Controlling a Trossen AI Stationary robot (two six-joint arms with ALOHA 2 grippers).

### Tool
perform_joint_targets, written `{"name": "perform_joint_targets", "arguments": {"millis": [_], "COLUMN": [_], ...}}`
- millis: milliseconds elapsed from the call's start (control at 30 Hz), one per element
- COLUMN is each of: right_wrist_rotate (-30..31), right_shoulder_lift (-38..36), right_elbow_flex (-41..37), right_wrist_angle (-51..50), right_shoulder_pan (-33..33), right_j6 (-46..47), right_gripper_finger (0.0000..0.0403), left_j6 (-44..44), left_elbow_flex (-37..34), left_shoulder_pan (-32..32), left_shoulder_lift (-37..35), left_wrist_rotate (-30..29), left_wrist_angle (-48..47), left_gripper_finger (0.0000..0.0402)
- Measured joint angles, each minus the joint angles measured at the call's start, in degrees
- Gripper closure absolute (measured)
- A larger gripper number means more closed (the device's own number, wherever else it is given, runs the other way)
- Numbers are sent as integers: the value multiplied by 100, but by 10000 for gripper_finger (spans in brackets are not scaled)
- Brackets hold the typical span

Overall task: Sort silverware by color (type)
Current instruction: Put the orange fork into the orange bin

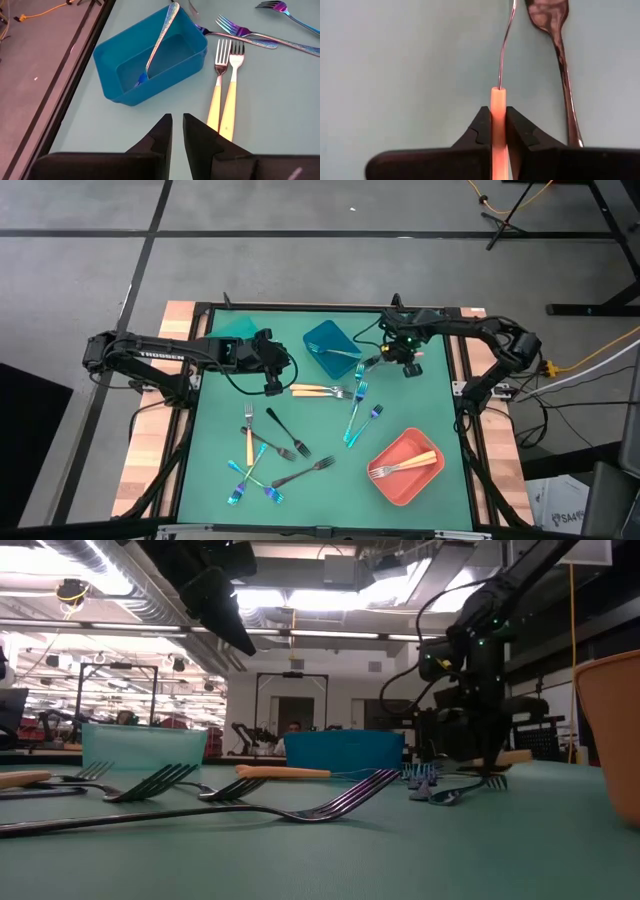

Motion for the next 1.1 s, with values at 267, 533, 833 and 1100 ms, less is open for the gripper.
{"name": "perform_joint_targets", "arguments": {"millis": [267, 533, 833, 1100], "right_wrist_rotate": [12, 548, 857, 862], "right_shoulder_lift": [-4, -20, -26, -40], "right_elbow_flex": [521, 1220, 2034, 2508], "right_wrist_angle": [-1012, -1995, -2839, -3325], "right_shoulder_pan": [65, 872, 2167, 3342], "right_j6": [0, 0, 700, 1624], "right_gripper_finger": [391, 391, 391, 391], "left_j6": [0, 0, 0, -2], "left_elbow_flex": [-1, 0, -1, -1], "left_shoulder_pan": [0, 0, 2, 0], "left_shoulder_lift": [0, 0, 0, 0], "left_wrist_rotate": [-2, -1, 0, 0], "left_wrist_angle": [0, 0, -2, 0], "left_gripper_finger": [363, 363, 363, 363]}}
